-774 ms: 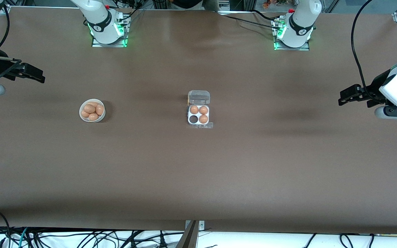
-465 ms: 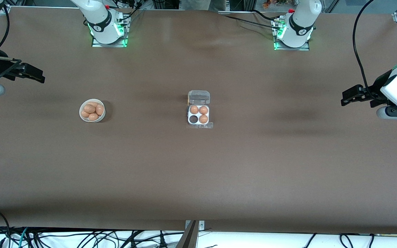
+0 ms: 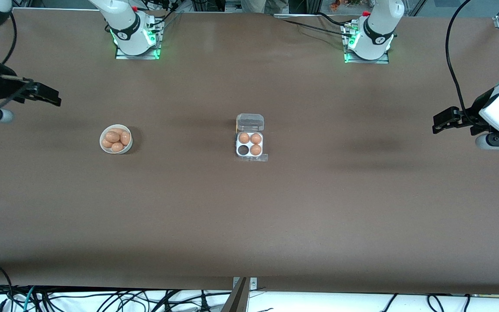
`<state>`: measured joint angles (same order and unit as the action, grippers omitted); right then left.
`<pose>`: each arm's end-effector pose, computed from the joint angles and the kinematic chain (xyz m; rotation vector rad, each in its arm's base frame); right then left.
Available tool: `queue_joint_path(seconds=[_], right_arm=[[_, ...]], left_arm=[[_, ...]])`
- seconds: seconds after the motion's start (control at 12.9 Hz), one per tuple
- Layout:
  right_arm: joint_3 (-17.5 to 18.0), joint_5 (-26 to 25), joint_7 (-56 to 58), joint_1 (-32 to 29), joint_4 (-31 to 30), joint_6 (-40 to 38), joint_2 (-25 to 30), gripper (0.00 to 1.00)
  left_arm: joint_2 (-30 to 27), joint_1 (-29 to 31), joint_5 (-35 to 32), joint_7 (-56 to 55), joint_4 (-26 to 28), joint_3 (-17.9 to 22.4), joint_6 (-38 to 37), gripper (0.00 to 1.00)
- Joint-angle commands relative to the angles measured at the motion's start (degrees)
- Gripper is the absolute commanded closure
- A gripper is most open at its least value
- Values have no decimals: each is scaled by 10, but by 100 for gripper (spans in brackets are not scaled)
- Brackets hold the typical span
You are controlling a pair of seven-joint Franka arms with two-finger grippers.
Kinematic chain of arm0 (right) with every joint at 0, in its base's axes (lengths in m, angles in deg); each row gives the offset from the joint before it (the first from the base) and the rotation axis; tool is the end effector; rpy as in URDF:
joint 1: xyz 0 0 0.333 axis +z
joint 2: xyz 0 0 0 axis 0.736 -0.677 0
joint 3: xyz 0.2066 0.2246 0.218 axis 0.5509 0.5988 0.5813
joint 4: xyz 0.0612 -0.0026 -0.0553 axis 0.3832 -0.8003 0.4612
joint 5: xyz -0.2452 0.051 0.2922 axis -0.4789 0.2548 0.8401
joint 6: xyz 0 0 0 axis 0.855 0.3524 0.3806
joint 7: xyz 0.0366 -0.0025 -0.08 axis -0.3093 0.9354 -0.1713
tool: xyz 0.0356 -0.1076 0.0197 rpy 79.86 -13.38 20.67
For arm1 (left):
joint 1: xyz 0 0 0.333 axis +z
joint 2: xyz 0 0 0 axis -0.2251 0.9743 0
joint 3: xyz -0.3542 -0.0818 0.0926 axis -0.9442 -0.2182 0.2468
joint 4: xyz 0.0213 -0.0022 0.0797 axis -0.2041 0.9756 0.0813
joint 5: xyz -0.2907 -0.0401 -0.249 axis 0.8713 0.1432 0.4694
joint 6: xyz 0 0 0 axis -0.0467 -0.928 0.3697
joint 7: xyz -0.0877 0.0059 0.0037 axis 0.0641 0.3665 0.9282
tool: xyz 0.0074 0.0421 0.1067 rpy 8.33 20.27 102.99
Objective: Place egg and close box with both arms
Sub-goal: 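Reach the right gripper toward the white bowl of eggs, then lower the right gripper into the bowl and grasp a brown egg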
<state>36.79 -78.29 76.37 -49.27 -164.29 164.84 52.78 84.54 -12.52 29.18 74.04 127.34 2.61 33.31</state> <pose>0.5457 0.0012 0.6065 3.1055 -0.1095 -0.2497 0.6004 -0.0142 0.6291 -3.1298 0.0177 0.0918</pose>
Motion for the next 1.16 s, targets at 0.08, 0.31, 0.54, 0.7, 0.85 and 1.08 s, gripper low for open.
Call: queue_joint_path(seconds=[0.08, 0.31, 0.54, 0.7, 0.85, 1.08], right_arm=[[-2, 4, 2, -1, -202, 159, 74, 0], [-2, 4, 6, -1, -293, 267, 63, 0], [-2, 4, 22, -1, -360, 380, 24, 0], [-2, 4, 40, -1, -360, 405, -16, 0], [-2, 4, 67, -1, -364, 429, -42, 0], [-2, 4, 68, -1, -377, 468, -63, 0]], left_arm=[[0, 4, -13, 8, -27, -1, -11, 0], [0, 4, -8, 6, -36, -3, -14, 0], [0, 3, -6, 6, -36, -5, -14, 0], [0, 3, -5, 5, -36, -5, -14, 0], [0, 3, -5, 6, -36, -4, -14, 0], [0, 0, -5, 4, -36, -4, -14, 0]])
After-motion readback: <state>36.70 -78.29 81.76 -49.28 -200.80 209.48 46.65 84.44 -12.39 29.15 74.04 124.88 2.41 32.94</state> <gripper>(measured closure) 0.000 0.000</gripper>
